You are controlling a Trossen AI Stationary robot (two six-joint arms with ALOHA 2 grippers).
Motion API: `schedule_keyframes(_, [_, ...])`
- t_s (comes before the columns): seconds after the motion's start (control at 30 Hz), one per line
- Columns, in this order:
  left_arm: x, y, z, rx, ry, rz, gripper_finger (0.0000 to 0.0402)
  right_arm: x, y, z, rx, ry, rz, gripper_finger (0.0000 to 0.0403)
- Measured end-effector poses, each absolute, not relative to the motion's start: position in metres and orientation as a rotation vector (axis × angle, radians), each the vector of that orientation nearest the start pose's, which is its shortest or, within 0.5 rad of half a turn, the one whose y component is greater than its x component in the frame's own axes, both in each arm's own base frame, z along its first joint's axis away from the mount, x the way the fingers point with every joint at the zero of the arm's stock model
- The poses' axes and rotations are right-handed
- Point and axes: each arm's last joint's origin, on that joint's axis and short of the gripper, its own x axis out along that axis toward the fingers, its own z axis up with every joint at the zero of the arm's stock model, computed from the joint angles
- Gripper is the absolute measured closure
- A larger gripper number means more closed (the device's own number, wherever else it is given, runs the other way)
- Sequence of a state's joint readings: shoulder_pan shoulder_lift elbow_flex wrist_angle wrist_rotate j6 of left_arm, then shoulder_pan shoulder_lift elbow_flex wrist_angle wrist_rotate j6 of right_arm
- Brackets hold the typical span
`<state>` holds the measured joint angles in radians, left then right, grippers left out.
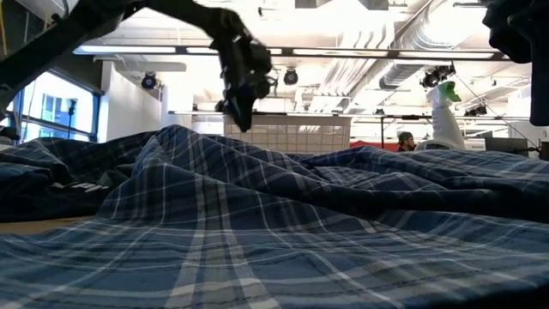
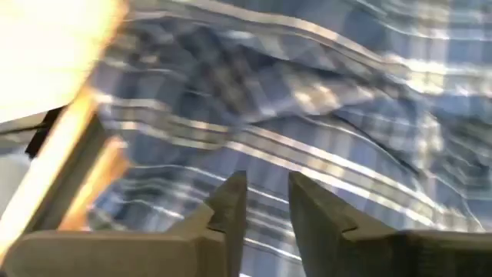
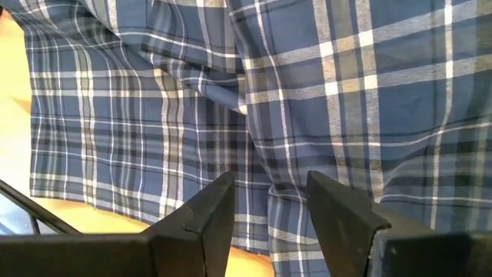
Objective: Fold Laundry from Bin
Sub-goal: Fold the checkered blue polo
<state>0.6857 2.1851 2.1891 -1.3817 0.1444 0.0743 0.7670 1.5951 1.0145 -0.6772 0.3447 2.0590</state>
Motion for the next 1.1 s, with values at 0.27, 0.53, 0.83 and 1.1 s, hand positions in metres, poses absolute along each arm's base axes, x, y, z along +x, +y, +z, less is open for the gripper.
schedule_keyframes(0.27, [0.35, 0.279, 0.257, -0.587, 1.327, 0.434, 0.0282, 0.217, 0.195, 0.192, 1.146, 0.912, -0.785, 0.0245])
schedule_keyframes(0.53, [0.382, 0.261, 0.229, -0.499, 1.376, 0.489, 0.0282, 0.216, 0.195, 0.192, 1.139, 0.913, -0.79, 0.0245])
schedule_keyframes(0.83, [0.391, 0.265, 0.216, -0.446, 1.362, 0.602, 0.0282, 0.216, 0.195, 0.192, 1.141, 0.914, -0.792, 0.0245])
schedule_keyframes(1.1, [0.39, 0.274, 0.196, -0.49, 1.396, 0.625, 0.0296, 0.216, 0.195, 0.192, 1.145, 0.913, -0.791, 0.0245])
